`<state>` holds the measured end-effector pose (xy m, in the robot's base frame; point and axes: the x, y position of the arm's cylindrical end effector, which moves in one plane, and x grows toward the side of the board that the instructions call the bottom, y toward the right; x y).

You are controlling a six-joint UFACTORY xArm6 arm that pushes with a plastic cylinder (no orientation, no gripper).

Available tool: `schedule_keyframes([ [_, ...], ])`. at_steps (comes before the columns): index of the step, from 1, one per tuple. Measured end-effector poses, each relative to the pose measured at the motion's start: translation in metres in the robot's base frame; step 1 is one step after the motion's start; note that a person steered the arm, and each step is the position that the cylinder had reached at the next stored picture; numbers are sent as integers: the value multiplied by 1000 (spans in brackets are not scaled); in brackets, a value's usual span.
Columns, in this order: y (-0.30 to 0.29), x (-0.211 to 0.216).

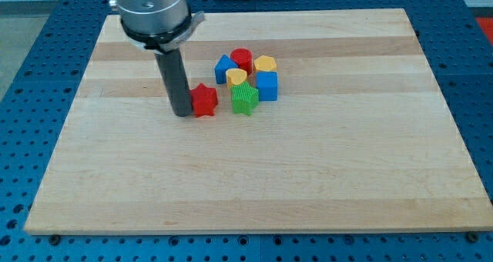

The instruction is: Push the green circle into the group of blocks

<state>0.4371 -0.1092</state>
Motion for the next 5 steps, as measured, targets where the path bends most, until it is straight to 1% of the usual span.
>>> schedule_keyframes([
  [2,40,11],
  [3,-26,12],
  [4,-92,-67],
  [5,-115,-145],
])
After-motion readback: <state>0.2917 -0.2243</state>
